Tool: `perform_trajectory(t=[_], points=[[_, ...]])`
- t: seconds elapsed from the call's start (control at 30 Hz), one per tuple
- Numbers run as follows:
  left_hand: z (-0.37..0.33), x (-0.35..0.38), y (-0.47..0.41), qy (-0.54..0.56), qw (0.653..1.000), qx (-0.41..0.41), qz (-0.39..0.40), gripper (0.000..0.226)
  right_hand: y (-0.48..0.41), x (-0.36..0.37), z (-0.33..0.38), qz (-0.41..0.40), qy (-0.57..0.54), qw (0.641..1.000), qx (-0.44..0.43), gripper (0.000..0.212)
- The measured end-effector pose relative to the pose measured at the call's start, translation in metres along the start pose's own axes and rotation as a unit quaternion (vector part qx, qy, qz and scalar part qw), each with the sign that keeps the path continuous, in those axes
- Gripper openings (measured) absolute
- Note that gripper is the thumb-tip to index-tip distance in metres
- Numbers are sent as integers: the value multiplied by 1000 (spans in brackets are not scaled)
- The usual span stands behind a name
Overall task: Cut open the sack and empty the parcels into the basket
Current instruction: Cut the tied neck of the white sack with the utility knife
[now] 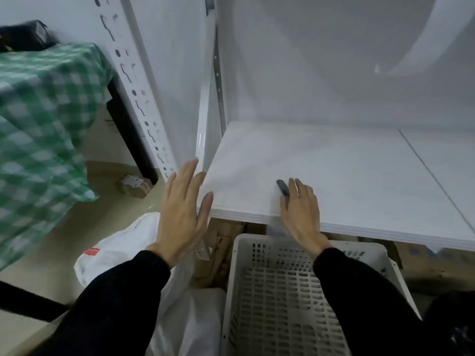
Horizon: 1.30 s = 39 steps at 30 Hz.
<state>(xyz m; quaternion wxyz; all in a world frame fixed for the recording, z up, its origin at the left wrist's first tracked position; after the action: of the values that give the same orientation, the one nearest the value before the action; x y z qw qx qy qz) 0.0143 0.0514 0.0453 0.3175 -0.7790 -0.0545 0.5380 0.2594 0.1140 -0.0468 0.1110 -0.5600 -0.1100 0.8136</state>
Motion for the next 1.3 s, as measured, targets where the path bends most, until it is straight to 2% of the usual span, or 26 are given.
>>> perform_trajectory(t=[0.1, 0.17, 0.33, 0.47, 0.63, 0.73, 0.8, 0.87, 1.0, 1.1, 1.2, 1.27, 1.3], points=[[16, -3, 0, 7, 998, -58, -10, 39, -8, 24, -22, 97, 9, 993, 69, 37], [20, -5, -1, 4, 998, -65, -5, 39, -10, 34, -30, 137, 22, 986, 92, 38], [35, -29, -11, -23, 998, -59, -29, 40, -13, 35, -31, 120, 39, 984, 125, 31], [28, -41, -15, -35, 998, -39, -17, 41, -8, 32, -28, 150, 12, 971, 186, 25], [16, -48, -4, -23, 999, -41, 25, 44, 8, 1, -9, 161, -90, 970, 160, 27], [11, -58, 11, 3, 997, -56, 43, 48, 21, -29, 10, 140, -165, 964, 152, 20], [8, -67, 22, 24, 996, -66, 47, 49, 31, -44, 23, 129, -254, 944, 165, 7], [5, -74, 36, 43, 995, -74, 51, 42, 47, -53, 39, 138, -344, 911, 179, 15], [4, -84, 69, 55, 994, -79, 47, 31, 78, -58, 73, 156, -363, 909, 131, 11], [8, -86, 93, 87, 990, -97, 47, 26, 101, -51, 98, 182, -383, 899, 110, 23], [21, -80, 114, 199, 961, -187, 38, 14, 117, -36, 119, 192, -403, 891, 82, 18], [34, -70, 130, 295, 912, -285, 25, 8, 126, -25, 129, 202, -445, 869, 75, 13], [40, -63, 138, 332, 886, -323, 22, 7, 130, -21, 134, 212, -458, 861, 66, 21]])
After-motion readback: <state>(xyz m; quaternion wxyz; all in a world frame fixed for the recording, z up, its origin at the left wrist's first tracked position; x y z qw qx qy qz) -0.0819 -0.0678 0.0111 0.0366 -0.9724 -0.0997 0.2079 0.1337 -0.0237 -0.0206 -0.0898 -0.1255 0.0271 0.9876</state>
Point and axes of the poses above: each hand's wrist, its own y-axis away from the middle knuckle, its own x-axis out of the palm, z = x × y, the point moved 7 cm from there along -y, towards the middle knuckle, and after that the axes turned 7 degrees about z, right-handed, at the moved point
